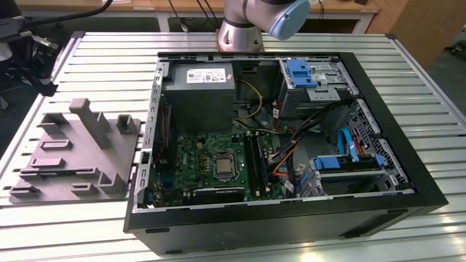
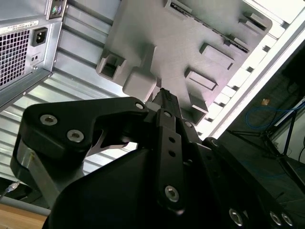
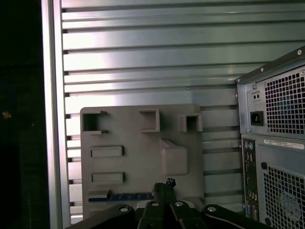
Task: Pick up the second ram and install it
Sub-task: 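Reach for the second ram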
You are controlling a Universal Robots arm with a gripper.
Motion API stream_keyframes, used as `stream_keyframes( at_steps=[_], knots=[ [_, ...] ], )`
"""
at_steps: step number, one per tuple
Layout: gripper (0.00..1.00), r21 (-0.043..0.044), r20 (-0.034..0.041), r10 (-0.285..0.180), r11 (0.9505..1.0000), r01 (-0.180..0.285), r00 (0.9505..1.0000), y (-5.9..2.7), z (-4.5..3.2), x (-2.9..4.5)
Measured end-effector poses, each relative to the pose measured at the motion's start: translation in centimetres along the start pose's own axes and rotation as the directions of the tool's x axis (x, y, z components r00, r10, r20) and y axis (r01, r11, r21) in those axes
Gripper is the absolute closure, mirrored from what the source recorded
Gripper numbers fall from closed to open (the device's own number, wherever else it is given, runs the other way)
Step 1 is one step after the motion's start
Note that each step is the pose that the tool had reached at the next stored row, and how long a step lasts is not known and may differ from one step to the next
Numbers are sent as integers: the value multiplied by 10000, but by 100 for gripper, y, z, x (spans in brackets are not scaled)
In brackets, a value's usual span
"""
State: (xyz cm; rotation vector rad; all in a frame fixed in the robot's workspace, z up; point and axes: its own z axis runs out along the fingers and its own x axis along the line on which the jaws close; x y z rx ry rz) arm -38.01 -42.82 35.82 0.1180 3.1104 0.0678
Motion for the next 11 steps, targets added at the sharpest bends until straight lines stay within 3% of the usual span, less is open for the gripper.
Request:
stream_keyframes(
  at_steps=[11],
  knots=[
    [90,1,-1,0,10000,0,10000,-80,65,66]
  ],
)
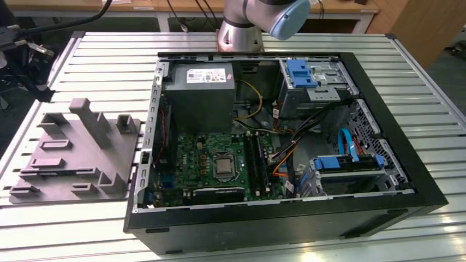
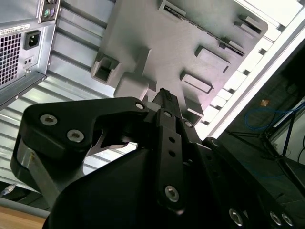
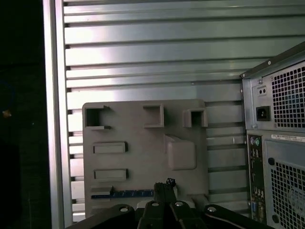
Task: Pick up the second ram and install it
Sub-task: 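Reach for the second ram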
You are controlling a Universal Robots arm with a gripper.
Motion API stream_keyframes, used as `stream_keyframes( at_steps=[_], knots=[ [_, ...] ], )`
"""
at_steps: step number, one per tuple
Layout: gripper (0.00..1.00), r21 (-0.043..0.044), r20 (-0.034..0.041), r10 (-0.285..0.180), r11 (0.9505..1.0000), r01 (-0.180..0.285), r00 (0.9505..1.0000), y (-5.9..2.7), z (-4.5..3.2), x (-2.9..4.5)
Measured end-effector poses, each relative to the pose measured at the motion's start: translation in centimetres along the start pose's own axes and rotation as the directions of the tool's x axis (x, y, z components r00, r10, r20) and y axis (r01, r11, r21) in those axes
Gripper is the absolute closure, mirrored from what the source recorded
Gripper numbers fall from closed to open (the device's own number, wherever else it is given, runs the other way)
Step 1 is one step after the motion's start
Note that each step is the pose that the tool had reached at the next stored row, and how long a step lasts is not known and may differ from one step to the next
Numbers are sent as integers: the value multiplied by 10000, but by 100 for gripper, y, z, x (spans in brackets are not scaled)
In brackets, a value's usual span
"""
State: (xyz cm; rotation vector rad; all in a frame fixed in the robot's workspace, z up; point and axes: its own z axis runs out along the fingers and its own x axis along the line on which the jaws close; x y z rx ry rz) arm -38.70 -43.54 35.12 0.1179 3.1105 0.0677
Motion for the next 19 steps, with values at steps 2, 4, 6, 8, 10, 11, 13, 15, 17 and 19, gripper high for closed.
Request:
stream_keyframes(
  at_steps=[2,4,6,8,10,11,13,15,17,19],
  knots=[
    [90,0,1,-2,10000,2,10000,-12,13,16],
    [90,0,1,0,10000,0,10000,-22,26,35],
    [90,0,0,0,10000,0,10000,-32,37,54],
    [90,0,1,-1,10000,1,10000,-41,51,73],
    [90,0,0,-1,10000,1,10000,-50,64,90],
    [90,1,0,-1,10000,1,10000,-55,71,97],
    [90,0,0,-1,10000,1,10000,-67,85,112],
    [90,-1,1,-1,10000,1,10000,-82,98,129],
    [90,-1,1,1,10000,-1,10000,-97,111,147],
    [90,0,0,0,10000,0,10000,-114,123,160]
  ],
)
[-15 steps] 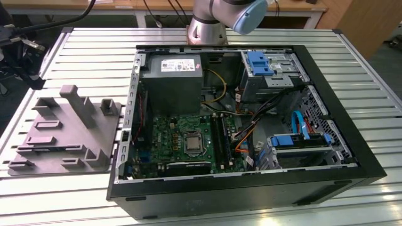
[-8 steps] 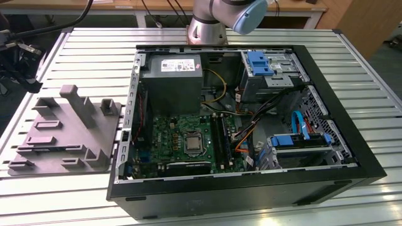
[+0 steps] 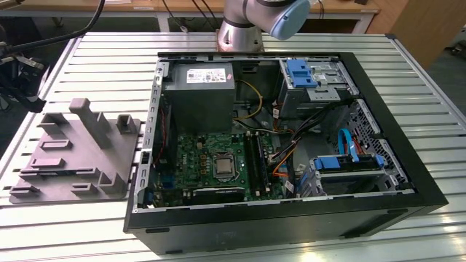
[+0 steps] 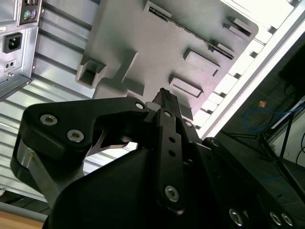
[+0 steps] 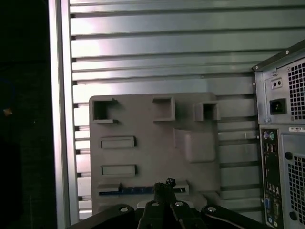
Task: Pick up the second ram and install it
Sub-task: 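Reach for the second ram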
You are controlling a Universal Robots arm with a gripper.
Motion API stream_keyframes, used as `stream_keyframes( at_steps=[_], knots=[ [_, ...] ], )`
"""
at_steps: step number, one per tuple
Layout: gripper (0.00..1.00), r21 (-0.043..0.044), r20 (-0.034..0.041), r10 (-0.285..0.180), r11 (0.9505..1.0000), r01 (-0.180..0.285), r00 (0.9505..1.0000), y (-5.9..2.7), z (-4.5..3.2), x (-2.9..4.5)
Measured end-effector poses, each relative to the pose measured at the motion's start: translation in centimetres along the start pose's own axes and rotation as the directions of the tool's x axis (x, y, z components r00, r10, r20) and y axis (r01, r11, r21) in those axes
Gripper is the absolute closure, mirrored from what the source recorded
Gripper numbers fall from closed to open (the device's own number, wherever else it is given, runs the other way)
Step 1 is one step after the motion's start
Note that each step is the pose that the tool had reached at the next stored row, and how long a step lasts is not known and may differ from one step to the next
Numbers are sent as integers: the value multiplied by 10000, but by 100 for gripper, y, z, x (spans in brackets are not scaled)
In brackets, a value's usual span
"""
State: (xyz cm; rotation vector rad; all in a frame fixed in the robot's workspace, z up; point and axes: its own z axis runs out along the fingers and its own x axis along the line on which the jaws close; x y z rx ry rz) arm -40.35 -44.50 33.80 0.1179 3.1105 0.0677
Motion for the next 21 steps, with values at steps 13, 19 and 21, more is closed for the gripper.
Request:
stream_keyframes(
  at_steps=[13,19,21],
  knots=[
    [90,-1,1,0,10000,0,10000,-107,83,58],
    [90,0,0,1,10000,-1,10000,-150,111,80],
    [90,0,0,0,10000,0,10000,-164,118,87]
  ],
)
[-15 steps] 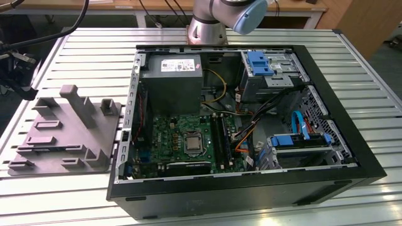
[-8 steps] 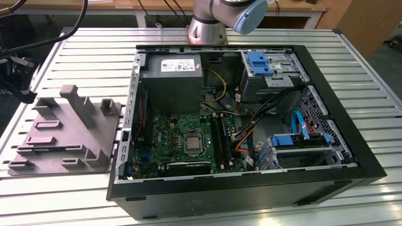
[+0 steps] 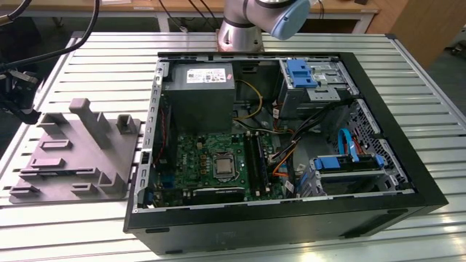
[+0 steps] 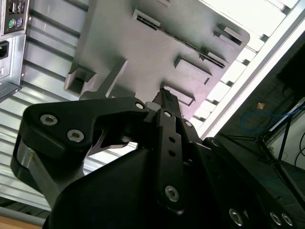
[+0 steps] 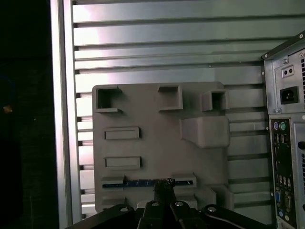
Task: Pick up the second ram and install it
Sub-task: 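Reach for the second ram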
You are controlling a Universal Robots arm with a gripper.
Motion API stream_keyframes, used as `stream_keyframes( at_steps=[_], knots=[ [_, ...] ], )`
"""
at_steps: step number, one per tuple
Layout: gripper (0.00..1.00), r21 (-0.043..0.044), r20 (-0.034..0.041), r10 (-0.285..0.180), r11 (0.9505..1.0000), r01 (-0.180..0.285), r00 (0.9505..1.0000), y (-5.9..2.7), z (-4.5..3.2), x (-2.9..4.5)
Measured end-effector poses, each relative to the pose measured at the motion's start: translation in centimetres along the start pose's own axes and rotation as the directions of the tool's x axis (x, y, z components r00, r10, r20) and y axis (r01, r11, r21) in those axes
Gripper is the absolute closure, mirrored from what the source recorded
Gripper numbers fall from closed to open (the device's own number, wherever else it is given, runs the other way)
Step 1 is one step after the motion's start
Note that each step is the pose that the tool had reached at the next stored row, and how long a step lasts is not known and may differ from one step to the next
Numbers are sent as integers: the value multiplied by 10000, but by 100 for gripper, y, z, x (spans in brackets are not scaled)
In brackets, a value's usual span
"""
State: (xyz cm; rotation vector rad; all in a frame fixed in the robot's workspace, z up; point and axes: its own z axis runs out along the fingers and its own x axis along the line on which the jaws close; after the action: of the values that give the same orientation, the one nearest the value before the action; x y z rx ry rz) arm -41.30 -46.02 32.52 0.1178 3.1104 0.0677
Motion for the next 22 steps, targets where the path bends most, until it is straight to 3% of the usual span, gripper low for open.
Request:
stream_keyframes(
  at_steps=[22],
  knots=[
    [90,0,-1,0,10000,0,10000,-163,66,31]
  ],
)
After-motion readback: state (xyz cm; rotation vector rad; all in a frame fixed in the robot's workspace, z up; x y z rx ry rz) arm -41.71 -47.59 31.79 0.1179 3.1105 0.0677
